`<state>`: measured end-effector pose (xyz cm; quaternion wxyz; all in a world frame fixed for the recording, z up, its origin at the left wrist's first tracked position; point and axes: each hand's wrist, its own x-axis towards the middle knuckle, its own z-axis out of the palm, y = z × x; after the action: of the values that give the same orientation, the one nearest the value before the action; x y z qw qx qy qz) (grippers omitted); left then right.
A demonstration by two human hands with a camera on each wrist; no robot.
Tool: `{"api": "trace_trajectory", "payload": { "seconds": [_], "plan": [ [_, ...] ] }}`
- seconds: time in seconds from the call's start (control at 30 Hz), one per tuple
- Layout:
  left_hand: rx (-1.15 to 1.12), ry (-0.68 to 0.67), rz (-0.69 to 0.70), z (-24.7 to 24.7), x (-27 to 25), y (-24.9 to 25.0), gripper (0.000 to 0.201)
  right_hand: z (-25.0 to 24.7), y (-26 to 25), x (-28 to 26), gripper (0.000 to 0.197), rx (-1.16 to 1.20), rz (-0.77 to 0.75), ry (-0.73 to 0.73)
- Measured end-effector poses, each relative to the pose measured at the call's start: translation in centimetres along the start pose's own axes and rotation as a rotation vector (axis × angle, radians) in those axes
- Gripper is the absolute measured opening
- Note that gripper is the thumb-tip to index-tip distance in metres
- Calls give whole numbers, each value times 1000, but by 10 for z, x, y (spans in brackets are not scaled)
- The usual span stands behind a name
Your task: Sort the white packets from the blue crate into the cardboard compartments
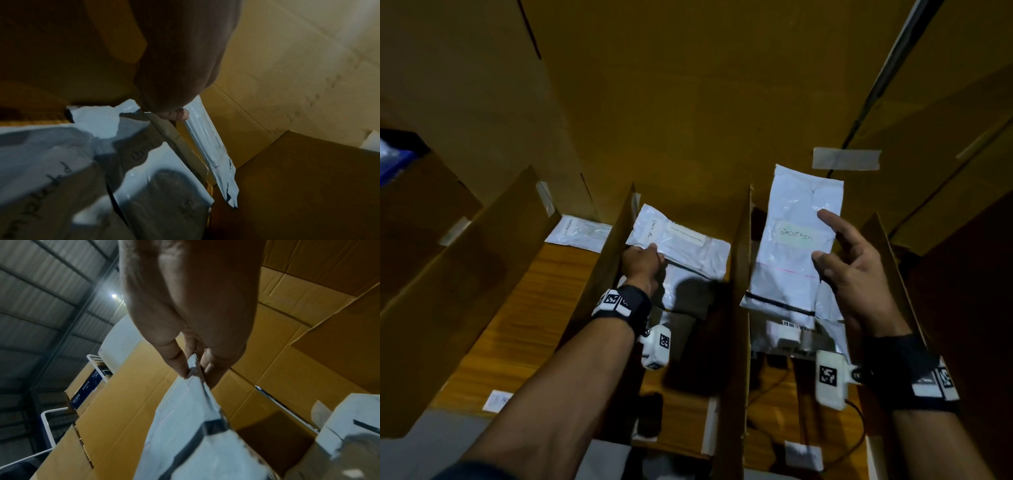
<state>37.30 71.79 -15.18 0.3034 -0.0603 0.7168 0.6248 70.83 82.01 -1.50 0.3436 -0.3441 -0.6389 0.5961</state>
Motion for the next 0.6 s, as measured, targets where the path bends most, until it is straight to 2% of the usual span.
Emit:
{"api": "trace_trajectory", "payload": {
  "seconds": [0.13, 0.2, 0.27, 0.37, 0.4, 0.47, 0.5, 0.53, 0.6],
  "plan": [
    [53, 39, -40, 14, 16, -2, 24, -1, 1, -1, 67, -15, 26, 46],
    [34, 38, -68, 16, 27, -4, 27, -2, 2, -3, 67, -17, 31, 68],
    [112, 6, -86, 14, 42, -9, 34, -5, 4, -3, 67, -8, 39, 72],
    [161, 22, -69, 14, 76, -28, 48, -10, 3, -5, 67, 27, 64, 67],
    [181, 45, -47, 14, 69, -28, 51, -12, 2, -5, 67, 18, 61, 70],
    [335, 82, 114, 15, 43, -22, 50, -13, 0, -4, 67, -3, 47, 76],
    [446, 86, 260, 15, 28, -21, 44, -13, 0, -4, 67, -10, 40, 73],
    [545, 60, 425, 15, 19, -22, 38, -13, 0, -3, 67, -15, 34, 66],
    [777, -85, 711, 13, 12, -27, 38, -11, 0, -2, 67, -30, 21, 58]
  ]
}}
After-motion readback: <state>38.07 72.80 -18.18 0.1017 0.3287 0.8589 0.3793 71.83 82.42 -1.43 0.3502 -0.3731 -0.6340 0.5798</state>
